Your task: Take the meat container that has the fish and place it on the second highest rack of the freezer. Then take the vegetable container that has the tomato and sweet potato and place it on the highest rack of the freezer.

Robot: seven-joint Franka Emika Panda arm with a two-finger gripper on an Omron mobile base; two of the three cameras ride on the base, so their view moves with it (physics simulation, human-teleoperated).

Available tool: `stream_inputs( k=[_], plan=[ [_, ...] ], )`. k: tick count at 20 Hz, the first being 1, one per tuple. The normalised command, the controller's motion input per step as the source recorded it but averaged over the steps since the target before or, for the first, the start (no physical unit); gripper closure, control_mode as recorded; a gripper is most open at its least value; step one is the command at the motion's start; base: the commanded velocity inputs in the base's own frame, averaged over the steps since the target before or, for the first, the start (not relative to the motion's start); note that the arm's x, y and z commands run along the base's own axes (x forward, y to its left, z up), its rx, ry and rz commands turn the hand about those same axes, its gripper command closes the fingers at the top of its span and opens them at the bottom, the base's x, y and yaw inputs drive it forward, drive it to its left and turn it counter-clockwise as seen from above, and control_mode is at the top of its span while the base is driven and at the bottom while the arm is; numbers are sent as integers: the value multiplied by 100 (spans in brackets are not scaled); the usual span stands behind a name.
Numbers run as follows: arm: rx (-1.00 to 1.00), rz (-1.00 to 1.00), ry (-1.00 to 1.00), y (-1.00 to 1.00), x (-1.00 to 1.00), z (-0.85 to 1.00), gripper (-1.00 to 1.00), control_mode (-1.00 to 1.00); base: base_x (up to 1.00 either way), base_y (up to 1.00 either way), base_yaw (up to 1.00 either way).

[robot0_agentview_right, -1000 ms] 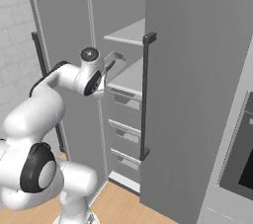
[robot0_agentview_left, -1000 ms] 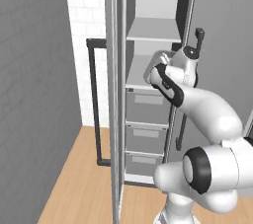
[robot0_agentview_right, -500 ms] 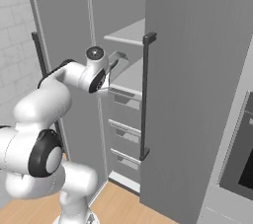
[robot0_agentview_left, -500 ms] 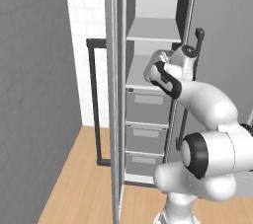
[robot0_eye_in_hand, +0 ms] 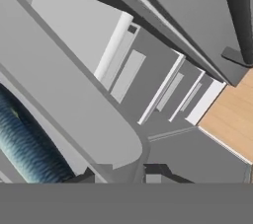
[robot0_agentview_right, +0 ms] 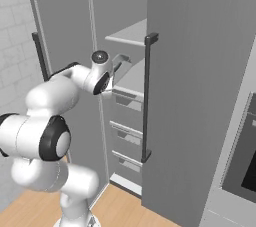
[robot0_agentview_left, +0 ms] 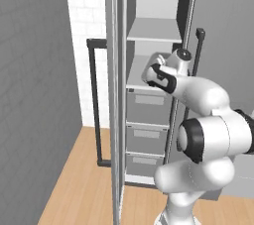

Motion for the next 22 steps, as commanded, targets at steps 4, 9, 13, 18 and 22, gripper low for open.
stream_inputs(
  k=[4,9,13,18,22],
  plan=[
    [0,0,0,0,32,-9,100,-100,0,0,0],
    [0,0,0,0,34,-5,100,-100,0,0,0],
    [0,0,0,-7,27,-2,100,-100,0,0,0],
    [0,0,0,-16,22,-1,100,-100,0,0,0],
    [0,0,0,-18,34,-4,100,-100,0,0,0]
  ],
)
